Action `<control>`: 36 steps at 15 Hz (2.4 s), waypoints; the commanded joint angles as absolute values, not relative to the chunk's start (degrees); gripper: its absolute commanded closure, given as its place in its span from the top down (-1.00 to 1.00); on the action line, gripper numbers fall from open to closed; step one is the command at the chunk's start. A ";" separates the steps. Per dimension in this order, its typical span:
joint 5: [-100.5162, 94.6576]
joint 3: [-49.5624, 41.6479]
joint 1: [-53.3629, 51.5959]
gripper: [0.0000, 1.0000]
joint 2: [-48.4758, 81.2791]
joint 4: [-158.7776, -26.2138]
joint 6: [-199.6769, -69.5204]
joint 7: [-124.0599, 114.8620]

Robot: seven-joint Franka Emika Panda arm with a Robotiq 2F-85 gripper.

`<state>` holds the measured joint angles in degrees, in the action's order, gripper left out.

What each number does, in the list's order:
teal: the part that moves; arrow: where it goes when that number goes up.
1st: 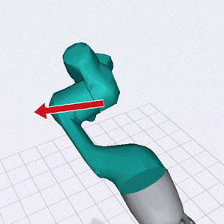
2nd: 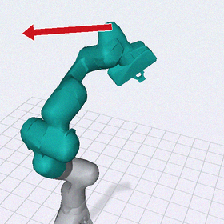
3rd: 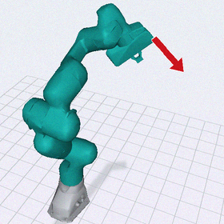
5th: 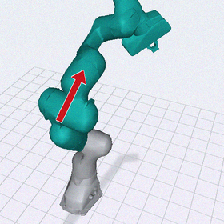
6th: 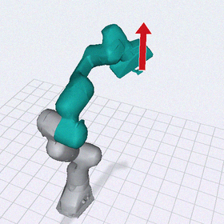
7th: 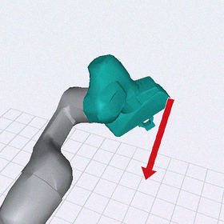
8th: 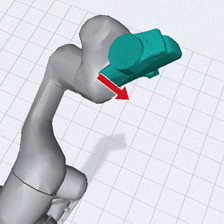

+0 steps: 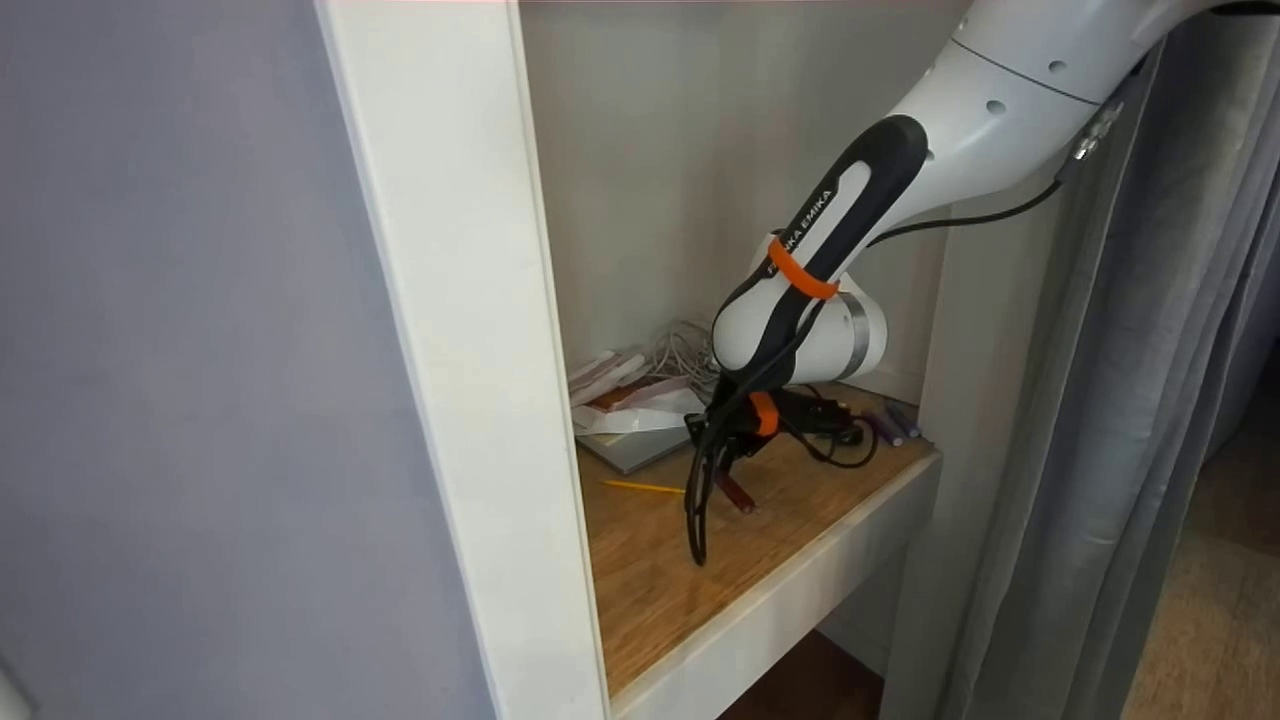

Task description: Move the red object closer to the book

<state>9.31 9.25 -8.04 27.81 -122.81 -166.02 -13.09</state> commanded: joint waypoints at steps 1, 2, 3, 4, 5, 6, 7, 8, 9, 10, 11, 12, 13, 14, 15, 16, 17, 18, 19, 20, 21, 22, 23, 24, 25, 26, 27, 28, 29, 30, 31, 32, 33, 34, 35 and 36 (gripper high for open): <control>8.28 9.11 -12.23 -0.89 27.94 -121.82 -163.43 -13.73; 7.35 8.35 -14.06 -0.89 27.98 -121.79 -162.72 -14.56; 7.56 9.09 -14.79 -0.89 27.97 -121.71 -161.95 -14.40; 7.75 9.32 -15.81 -0.89 28.05 -121.52 -161.58 -14.74; 8.10 9.90 -16.60 -0.89 28.13 -121.27 -161.68 -14.69; 8.24 10.11 -17.46 -0.89 28.36 -120.89 -162.06 -14.95; 8.22 10.14 -18.35 -0.89 28.72 -120.31 -162.41 -15.39; 8.33 10.42 -18.81 -0.89 29.10 -119.75 -162.43 -15.36; 8.18 10.16 -19.71 -0.89 29.59 -119.04 -162.72 -16.01; 8.14 10.26 -20.23 -0.89 30.21 -118.22 -162.77 -16.09; 7.51 9.50 -21.43 -0.89 30.92 -117.34 -162.98 -16.89; 6.86 8.77 -22.63 -0.89 31.43 -116.61 -162.95 -17.58; 6.70 8.61 -23.23 -0.89 32.02 -115.92 -163.32 -17.74; 6.38 8.27 -24.11 -0.89 32.79 -115.05 -163.12 -18.10; 6.12 8.02 -24.79 -0.89 33.48 -114.29 -163.03 -18.30; 5.33 7.18 -26.00 -0.89 34.26 -113.39 -163.36 -18.93; 4.28 6.24 -27.25 -0.89 34.78 -112.75 -163.56 -19.35; 3.20 5.21 -28.48 -0.89 35.41 -111.84 -163.72 -19.90; 2.39 4.46 -29.42 -0.89 36.05 -110.97 -163.62 -20.42; 1.59 3.77 -30.29 -0.89 36.60 -110.16 -163.34 -20.90; 0.85 3.05 -31.17 -0.89 37.23 -109.40 -163.34 -21.40; 0.27 2.47 -31.97 -0.89 37.89 -108.52 -163.28 -21.82; -0.09 2.19 -32.43 -0.89 38.50 -107.86 -163.11 -21.98; -0.38 1.90 -32.95 -0.89 39.19 -107.02 -163.16 -22.30; -0.73 1.28 -33.62 -0.89 39.86 -106.35 -163.21 -22.60; -0.84 1.04 -34.00 -0.89 40.50 -105.58 -163.13 -22.69; -1.02 0.50 -34.52 -0.89 41.18 -104.92 -163.14 -22.84; -1.10 0.07 -34.96 -0.89 41.77 -104.29 -163.08 -22.90; -1.09 -0.26 -35.20 -0.89 42.32 -103.83 -163.05 -22.84; -1.12 -0.73 -35.60 -0.89 42.84 -103.27 -163.01 -22.93; -1.04 -0.98 -35.77 -0.89 43.30 -102.89 -162.96 -22.82; -1.04 -1.33 -36.02 -0.89 43.77 -102.40 -162.77 -22.82; -0.96 -1.46 -36.12 -0.89 44.12 -102.10 -162.69 -22.68; -0.88 -1.41 -36.02 -0.89 44.41 -101.75 -162.47 -22.38; -1.12 -1.62 -36.20 -0.86 44.71 -101.39 -162.06 -22.14; -1.01 -1.24 -35.97 -0.40 44.81 -101.17 -161.88 -21.78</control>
<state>0.24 -0.49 -35.02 43.37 -103.80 -163.38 -20.73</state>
